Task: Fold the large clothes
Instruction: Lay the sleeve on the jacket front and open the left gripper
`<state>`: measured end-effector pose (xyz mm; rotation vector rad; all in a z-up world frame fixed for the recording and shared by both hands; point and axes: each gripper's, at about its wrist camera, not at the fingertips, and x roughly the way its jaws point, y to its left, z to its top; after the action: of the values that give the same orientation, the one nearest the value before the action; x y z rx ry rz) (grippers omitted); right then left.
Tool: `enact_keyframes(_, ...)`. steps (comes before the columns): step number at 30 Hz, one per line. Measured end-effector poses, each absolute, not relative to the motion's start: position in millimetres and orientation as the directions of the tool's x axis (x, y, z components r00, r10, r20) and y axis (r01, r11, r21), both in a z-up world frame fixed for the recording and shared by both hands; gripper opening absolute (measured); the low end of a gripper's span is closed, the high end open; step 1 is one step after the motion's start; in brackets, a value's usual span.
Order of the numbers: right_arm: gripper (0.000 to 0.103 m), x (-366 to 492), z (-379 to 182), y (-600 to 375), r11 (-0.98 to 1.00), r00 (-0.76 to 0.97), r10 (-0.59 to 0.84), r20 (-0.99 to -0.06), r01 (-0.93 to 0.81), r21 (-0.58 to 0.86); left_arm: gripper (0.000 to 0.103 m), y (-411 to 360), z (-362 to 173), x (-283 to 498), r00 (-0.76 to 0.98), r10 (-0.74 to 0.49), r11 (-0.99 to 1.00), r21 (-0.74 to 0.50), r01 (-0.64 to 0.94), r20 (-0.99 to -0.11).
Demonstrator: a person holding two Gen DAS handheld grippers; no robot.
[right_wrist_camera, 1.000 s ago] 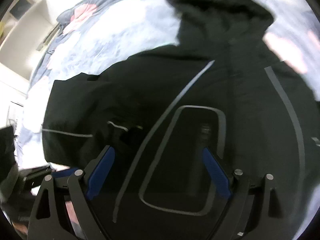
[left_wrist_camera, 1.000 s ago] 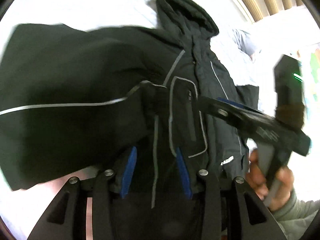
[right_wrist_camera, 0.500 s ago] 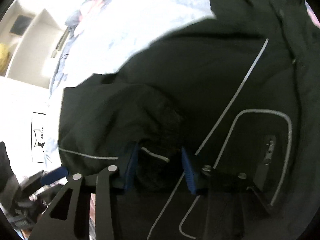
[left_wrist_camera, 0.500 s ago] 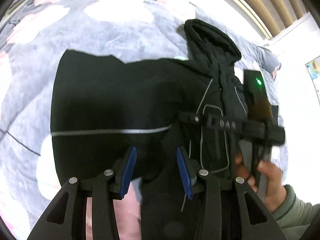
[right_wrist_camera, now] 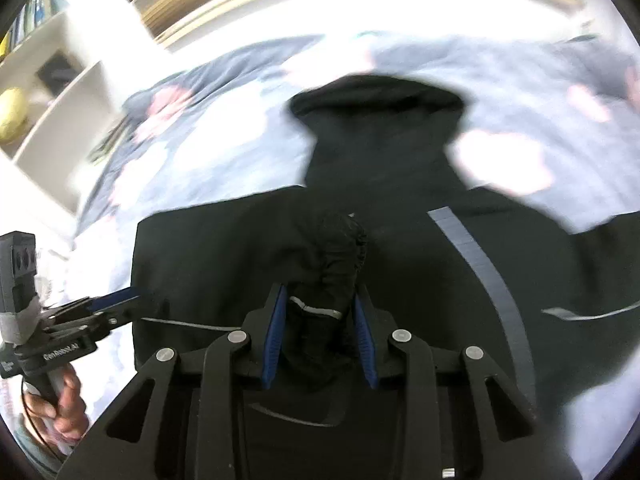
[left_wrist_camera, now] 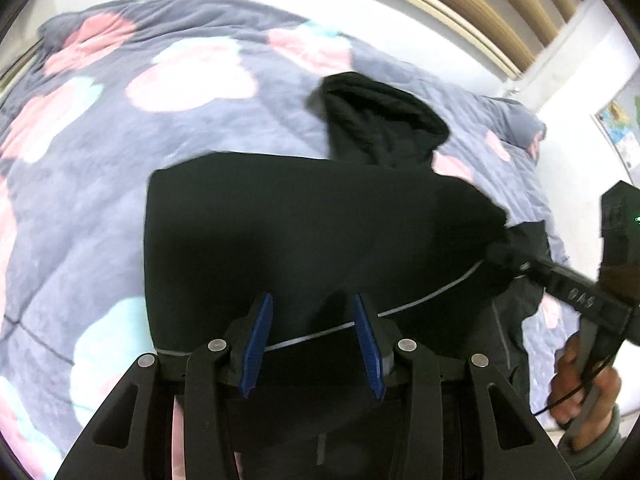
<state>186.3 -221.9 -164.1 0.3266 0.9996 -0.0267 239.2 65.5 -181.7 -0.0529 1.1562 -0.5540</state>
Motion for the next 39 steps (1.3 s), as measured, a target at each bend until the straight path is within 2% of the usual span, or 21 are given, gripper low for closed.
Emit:
enact_keyframes(3, 0.037, 161.0, -154.3, -270.4, 0.952, 0.549, 0.018, -0.836, 0.246, 0.182, 0.043, 32.2, -184.7, 234.9, 0.260, -0.460, 0.843, -0.326, 0.427, -0.849)
enact_keyframes(7, 0.037, 136.6, -171.6, -326.2, 0.934, 0.497, -0.064, -0.865, 0.335, 0.123, 0.043, -14.3, -205.1, 233.3, 0.224, -0.448, 0.829, -0.308, 0.467, -0.865)
enact_keyframes(10, 0.037, 127.7, -205.6, -356.9, 0.912, 0.436, -0.083, -0.896, 0.397, 0.109, 0.043, -41.6, -235.3, 239.7, 0.202, -0.391, 0.846, -0.264, 0.463, -0.898)
enact_keyframes(13, 0.036, 127.6, -247.0, -377.4, 0.899, 0.343, -0.167, -0.924, 0.437, 0.000, 0.043, -60.0, -275.0, 250.7, 0.177, -0.297, 0.880, -0.197, 0.432, -0.938)
enact_keyframes(14, 0.036, 129.7, -266.6, -385.3, 0.896, 0.305, -0.168, -0.938, 0.444, -0.016, 0.043, -63.1, -291.9, 255.6, 0.162, -0.267, 0.891, -0.179, 0.416, -0.950)
enact_keyframes(18, 0.036, 129.2, -303.7, -403.0, 0.868, 0.273, -0.063, -0.960, 0.490, 0.082, 0.044, -69.3, -320.8, 262.6, 0.160, -0.227, 0.904, -0.147, 0.402, -0.961)
enact_keyframes(22, 0.037, 131.1, -291.0, -403.3, 0.869, 0.281, -0.063, -0.958, 0.487, 0.086, 0.047, -81.0, -322.8, 262.3, 0.182, -0.175, 0.896, -0.079, 0.438, -0.968)
enact_keyframes(24, 0.043, 131.9, -273.6, -397.5, 0.877, 0.317, -0.042, -0.948, 0.466, 0.117, 0.047, -82.1, -316.6, 263.1, 0.178, -0.170, 0.899, -0.079, 0.431, -0.969)
enact_keyframes(26, 0.065, 130.9, -252.4, -384.7, 0.887, 0.376, -0.017, -0.926, 0.433, 0.160, 0.047, -78.7, -302.1, 261.3, 0.171, -0.204, 0.901, -0.117, 0.418, -0.964)
enact_keyframes(27, 0.067, 132.5, -243.8, -375.2, 0.895, 0.403, -0.004, -0.915, 0.409, 0.176, 0.047, -77.3, -293.5, 260.2, 0.175, -0.225, 0.901, -0.136, 0.412, -0.959)
enact_keyframes(30, 0.067, 140.0, -234.0, -335.1, 0.935, 0.430, 0.018, -0.903, 0.311, 0.168, 0.047, -64.2, -265.4, 250.3, 0.223, -0.260, 0.905, -0.156, 0.397, -0.939)
enact_keyframes(33, 0.067, 151.4, -264.8, -304.5, 0.946, 0.361, 0.043, -0.931, 0.286, 0.154, 0.049, -44.9, -254.8, 242.0, 0.270, -0.231, 0.928, -0.127, 0.351, -0.935)
enact_keyframes(37, 0.067, 165.8, -333.0, -289.0, 0.942, 0.174, 0.048, -0.984, 0.320, 0.102, 0.050, -23.1, -293.3, 243.8, 0.153, -0.178, 0.952, -0.131, 0.276, -0.972)
enact_keyframes(39, 0.067, 166.4, -340.3, -287.7, 0.940, 0.198, 0.032, -0.980, 0.326, 0.096, 0.050, -24.3, -313.6, 243.1, 0.120, -0.167, 0.948, -0.126, 0.291, -0.979)
